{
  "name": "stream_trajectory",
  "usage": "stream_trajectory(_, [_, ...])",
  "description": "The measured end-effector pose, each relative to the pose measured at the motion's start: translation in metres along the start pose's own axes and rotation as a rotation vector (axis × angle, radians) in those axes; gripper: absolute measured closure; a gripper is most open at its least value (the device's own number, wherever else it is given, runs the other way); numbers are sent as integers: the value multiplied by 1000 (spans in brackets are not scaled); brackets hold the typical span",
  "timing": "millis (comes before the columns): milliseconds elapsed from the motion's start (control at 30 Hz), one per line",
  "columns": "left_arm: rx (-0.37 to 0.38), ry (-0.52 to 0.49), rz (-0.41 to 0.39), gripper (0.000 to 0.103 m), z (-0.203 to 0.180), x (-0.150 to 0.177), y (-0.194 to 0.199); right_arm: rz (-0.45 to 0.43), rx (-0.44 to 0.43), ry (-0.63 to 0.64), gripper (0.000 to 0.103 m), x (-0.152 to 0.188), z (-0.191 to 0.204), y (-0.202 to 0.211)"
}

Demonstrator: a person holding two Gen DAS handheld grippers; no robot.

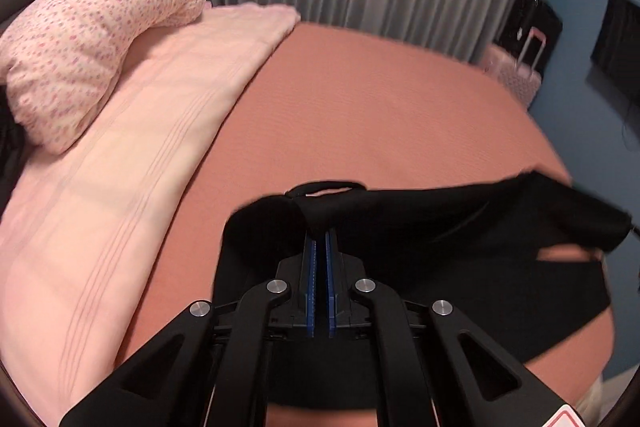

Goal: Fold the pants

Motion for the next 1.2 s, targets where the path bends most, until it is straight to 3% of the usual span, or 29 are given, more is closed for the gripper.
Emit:
stream_trajectory(100, [-36,-3,84,99,18,62,3,64,-7,-50,96,55,1,13])
stream_trajectory(167, [-86,-11,141,99,37,93,-15,153,34,-64,96,95,-8,8])
stream_trajectory(233, [-154,37,203,101,60,128,-36,254,86,-125,96,130,-26,-3])
stream_trajectory(300, [-217,138,256,101,90,147,-59,301,164,-148,95,147,-40,-5])
stream_trajectory(367, [-284,183,276,101,112,155,-66,292,239,-189,95,152,-51,7])
stream_trajectory(467, [-291,197,250,101,118,145,-55,185,278,-197,90,137,-46,46])
stream_trajectory(567, [-222,180,216,95,81,142,-31,75,338,-164,65,120,-25,83])
stream_trajectory(600, [-183,226,225,81,71,149,-30,32,333,-164,56,113,-16,91])
stream_trajectory(633, [-152,271,239,59,64,152,-31,-8,321,-168,54,108,-3,97])
stream_trajectory(700, [-91,365,264,50,44,172,-36,-36,266,-162,53,101,27,95])
stream_trajectory(767, [-45,437,282,50,28,183,-47,-35,218,-150,53,92,53,84])
stream_trajectory(833, [-58,482,284,50,28,188,-59,-13,160,-117,53,86,85,68])
stream_trajectory(967, [-16,643,271,50,28,187,-79,14,37,-67,53,83,156,39])
stream_trajectory(1000, [-33,672,276,56,31,185,-83,23,9,-63,53,83,167,33])
stream_trajectory(1033, [-49,692,276,69,34,180,-87,33,-24,-54,53,84,188,22])
stream_trajectory(1133, [-61,697,269,81,42,170,-91,76,-83,1,53,87,236,6])
stream_trajectory(1200, [-90,633,240,84,45,158,-83,95,-92,49,53,87,255,1])
Point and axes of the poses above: each gripper's, at about its wrist camera, not at the fingertips, and y roughly against the way its jaws point, z to its left, x to its underside, the point moved 8 cm from there along -y, roughly the way its jaws point, and after that the axes turned 11 degrees about -x, right-handed, at the moved point
